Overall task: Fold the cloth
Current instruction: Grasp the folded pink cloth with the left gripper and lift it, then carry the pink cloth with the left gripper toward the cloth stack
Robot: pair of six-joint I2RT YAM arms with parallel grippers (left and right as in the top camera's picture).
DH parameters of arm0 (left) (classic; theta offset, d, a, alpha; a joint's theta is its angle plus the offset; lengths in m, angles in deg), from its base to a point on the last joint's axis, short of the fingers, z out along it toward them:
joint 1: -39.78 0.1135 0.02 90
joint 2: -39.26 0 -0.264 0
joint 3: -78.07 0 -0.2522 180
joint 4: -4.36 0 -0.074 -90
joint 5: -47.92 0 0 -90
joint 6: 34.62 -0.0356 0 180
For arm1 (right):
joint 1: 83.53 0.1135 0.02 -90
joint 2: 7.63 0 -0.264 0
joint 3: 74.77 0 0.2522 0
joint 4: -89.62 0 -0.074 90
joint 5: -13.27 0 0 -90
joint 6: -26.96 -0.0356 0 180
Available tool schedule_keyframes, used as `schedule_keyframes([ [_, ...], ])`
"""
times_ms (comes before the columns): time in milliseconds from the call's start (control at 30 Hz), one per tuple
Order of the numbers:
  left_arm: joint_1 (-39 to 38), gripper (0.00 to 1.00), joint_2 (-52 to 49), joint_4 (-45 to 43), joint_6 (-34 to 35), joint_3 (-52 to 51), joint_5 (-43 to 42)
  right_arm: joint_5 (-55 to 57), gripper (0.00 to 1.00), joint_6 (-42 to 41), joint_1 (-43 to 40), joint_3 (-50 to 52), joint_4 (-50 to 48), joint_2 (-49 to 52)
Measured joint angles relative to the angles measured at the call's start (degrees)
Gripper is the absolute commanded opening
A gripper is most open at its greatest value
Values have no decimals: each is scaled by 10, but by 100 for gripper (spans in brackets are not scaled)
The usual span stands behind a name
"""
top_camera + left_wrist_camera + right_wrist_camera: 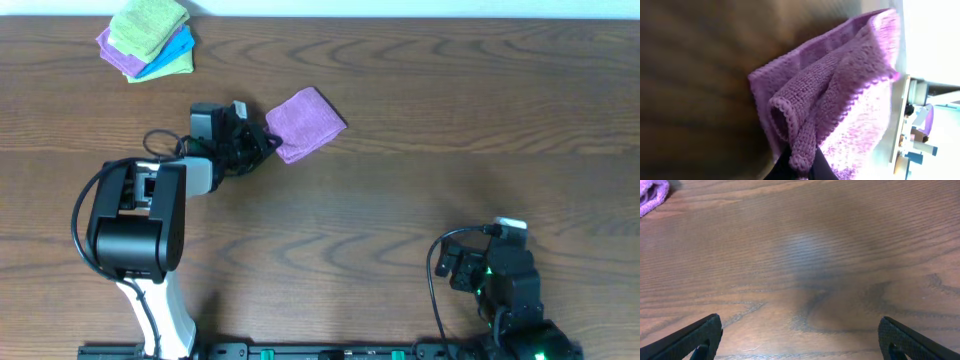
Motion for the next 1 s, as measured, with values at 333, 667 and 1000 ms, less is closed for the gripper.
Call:
schedule_keyframes([
  [333,0,6,-5,236,-125,235,-10,1,99,0,0,0,0,0],
  [667,-3,6,-5,387,-226,295,48,2,99,0,0,0,0,0],
  [1000,-22,47,-5,516,-250,295,167,2,99,0,0,0,0,0],
])
